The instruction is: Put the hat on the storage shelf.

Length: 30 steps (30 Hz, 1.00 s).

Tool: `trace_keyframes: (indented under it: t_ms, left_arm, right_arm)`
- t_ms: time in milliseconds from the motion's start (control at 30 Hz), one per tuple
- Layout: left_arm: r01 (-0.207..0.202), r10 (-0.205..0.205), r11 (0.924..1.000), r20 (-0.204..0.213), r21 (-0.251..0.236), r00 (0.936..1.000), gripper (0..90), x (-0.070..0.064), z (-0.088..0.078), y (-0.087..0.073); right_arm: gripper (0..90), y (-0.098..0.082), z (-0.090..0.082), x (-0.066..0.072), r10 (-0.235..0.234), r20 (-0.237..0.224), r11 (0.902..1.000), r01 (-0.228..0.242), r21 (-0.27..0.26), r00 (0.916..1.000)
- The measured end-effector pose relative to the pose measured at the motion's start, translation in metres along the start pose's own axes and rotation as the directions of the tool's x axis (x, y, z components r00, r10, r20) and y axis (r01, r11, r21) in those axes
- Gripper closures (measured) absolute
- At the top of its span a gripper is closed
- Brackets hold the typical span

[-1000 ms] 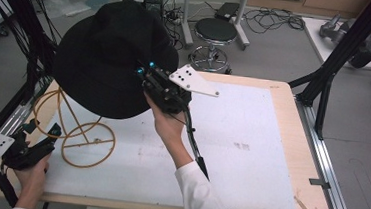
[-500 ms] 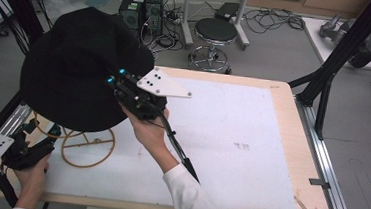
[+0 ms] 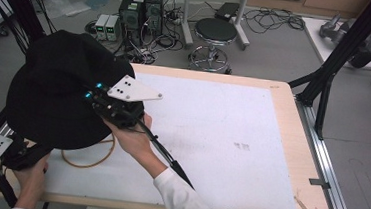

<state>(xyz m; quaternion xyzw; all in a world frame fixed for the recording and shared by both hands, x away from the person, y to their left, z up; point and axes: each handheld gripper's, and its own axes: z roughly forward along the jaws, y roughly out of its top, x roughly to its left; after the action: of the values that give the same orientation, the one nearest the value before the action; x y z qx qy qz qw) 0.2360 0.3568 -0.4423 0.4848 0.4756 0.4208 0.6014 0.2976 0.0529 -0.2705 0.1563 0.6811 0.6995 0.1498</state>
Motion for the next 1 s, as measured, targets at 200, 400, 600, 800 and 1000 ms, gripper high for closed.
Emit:
trace_keyframes:
  t_ms: [200, 400, 600, 800, 1000]
  left_arm:
    - [0.003, -0.003, 1.0000, -0.007, -0.009, 1.0000, 22.4, 0.001, -0.001, 0.000]
    - [0.000, 0.000, 1.0000, -0.010, -0.007, 1.0000, 22.4, 0.001, -0.002, 0.001]
    - [0.003, -0.003, 0.9999, -0.013, -0.010, 0.9999, 22.4, 0.002, -0.002, 0.001]
    - [0.003, -0.003, 0.9999, -0.016, -0.012, 0.9999, 22.4, 0.001, -0.002, 0.001]
    - [0.003, -0.003, 0.9999, -0.018, -0.012, 0.9998, 22.4, 0.002, -0.003, 0.001]
  right_arm:
    - [86.6, -0.010, 0.006, 0.001, 0.023, -0.006, 0.9987, -0.023, 0.046, 0.9997]
    - [86.5, -0.017, 0.009, 0.002, 0.028, -0.004, 0.9962, -0.028, 0.082, 0.9996]
    - [85.6, -0.021, 0.008, 0.000, 0.051, -0.005, 0.9942, -0.050, 0.095, 0.9987]
    - [76.3, -0.023, 0.006, 0.000, 0.049, 0.022, 0.9958, -0.051, 0.076, 0.9985]
    - [57.0, -0.022, 0.002, -0.002, 0.079, 0.070, 0.9964, -0.081, 0.027, 0.9945]
